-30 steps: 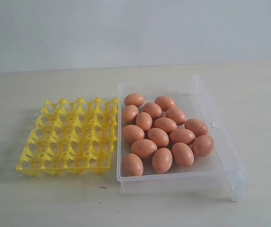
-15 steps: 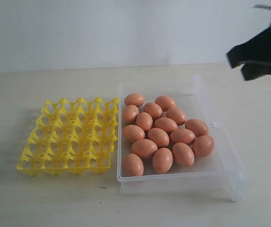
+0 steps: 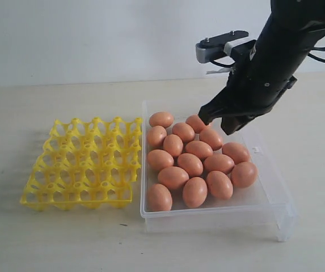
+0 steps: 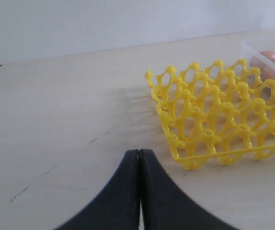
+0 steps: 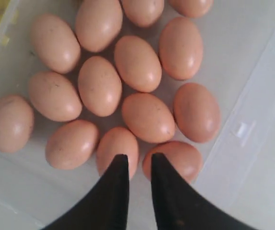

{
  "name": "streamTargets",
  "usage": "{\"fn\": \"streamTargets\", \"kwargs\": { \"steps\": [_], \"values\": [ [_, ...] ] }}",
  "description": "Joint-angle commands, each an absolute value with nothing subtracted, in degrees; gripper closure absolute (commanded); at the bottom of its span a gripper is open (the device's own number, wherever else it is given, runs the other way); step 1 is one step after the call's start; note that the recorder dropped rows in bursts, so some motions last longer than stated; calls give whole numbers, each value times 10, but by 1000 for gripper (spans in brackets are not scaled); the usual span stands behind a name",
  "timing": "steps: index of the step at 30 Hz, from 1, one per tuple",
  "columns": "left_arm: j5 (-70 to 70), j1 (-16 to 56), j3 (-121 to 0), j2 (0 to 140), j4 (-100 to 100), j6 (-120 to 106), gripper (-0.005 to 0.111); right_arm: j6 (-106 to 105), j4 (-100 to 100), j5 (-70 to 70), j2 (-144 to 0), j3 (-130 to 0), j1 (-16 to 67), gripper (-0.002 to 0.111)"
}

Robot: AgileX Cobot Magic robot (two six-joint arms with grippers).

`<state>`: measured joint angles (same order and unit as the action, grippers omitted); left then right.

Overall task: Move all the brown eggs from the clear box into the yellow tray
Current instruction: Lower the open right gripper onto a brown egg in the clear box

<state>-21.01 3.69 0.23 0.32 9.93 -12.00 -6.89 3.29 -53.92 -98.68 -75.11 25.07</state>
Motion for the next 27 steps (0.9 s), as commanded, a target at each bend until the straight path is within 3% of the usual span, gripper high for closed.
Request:
{"fn": "streamTargets", "kwargs": {
  "steps": [1,9,11,15,17,19,24,25,27],
  "values": [
    [-207,39,0,0,98,-120,107,-79,39,-480,-987,-752,274,85],
    [-207,39,0,0,98,-120,107,-105,-23,-478,-1010,-752,329,82],
    [-207,39,0,0,98,-120,107,-120,-27,-481,-1022,-752,333,72],
    [-207,39,0,0,98,-120,107,-125,-56,-515,-1049,-752,333,41],
    [-207,39,0,0,98,-120,107,-125,-68,-517,-1058,-752,333,35],
    [-207,39,0,0,98,-120,107,-125,-93,-496,-1062,-752,333,39],
    [-207,39,0,0,98,-120,107,-211,-135,-463,-1096,-752,333,77],
    [-207,39,0,0,98,-120,107,-220,-136,-456,-1103,-752,333,76],
    [-207,39,0,0,98,-120,107,-243,-143,-436,-1130,-752,333,64]
  ]
}}
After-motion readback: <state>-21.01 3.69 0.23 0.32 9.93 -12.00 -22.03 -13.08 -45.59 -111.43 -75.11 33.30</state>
